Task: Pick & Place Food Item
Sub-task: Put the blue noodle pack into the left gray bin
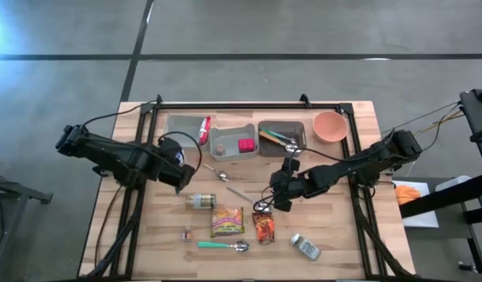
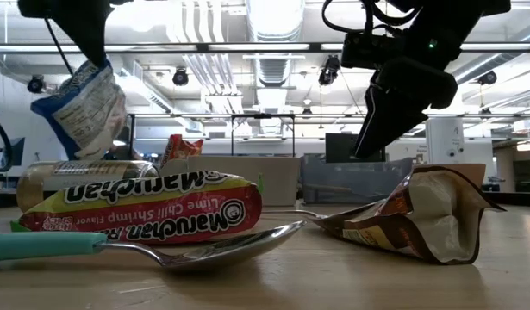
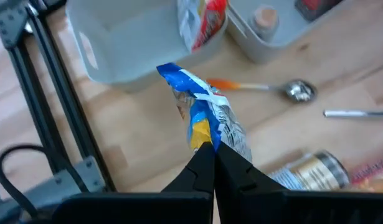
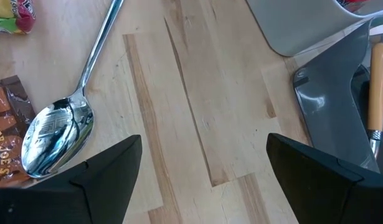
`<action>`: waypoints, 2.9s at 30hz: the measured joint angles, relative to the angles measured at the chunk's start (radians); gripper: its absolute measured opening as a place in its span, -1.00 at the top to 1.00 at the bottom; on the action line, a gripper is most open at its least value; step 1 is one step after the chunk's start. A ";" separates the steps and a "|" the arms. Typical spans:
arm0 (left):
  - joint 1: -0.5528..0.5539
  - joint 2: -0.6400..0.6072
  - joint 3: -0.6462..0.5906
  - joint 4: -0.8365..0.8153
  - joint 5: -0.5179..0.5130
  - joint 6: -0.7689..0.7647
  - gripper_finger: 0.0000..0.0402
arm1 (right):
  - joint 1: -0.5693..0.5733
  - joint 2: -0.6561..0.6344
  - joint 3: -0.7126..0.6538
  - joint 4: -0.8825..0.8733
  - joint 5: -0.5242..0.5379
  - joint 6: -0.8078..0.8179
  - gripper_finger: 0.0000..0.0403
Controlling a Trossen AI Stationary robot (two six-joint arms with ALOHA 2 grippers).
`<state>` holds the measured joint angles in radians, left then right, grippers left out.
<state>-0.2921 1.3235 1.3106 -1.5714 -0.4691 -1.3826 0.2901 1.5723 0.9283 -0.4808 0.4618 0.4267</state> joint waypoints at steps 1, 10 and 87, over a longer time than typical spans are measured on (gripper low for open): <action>0.012 -0.004 0.000 0.000 -0.014 0.013 1.00 | 0.000 0.000 0.000 0.000 0.000 0.000 -0.70; 0.136 -0.052 0.000 0.000 -0.119 0.124 1.00 | 0.000 0.000 -0.002 0.001 0.000 -0.011 -0.70; 0.528 -0.065 -0.594 1.100 -0.383 0.946 1.00 | -0.003 0.000 -0.035 0.077 0.001 -0.060 -0.70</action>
<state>0.2356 1.2587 0.7169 -0.4716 -0.8521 -0.4364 0.2871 1.5723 0.8936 -0.4036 0.4629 0.3668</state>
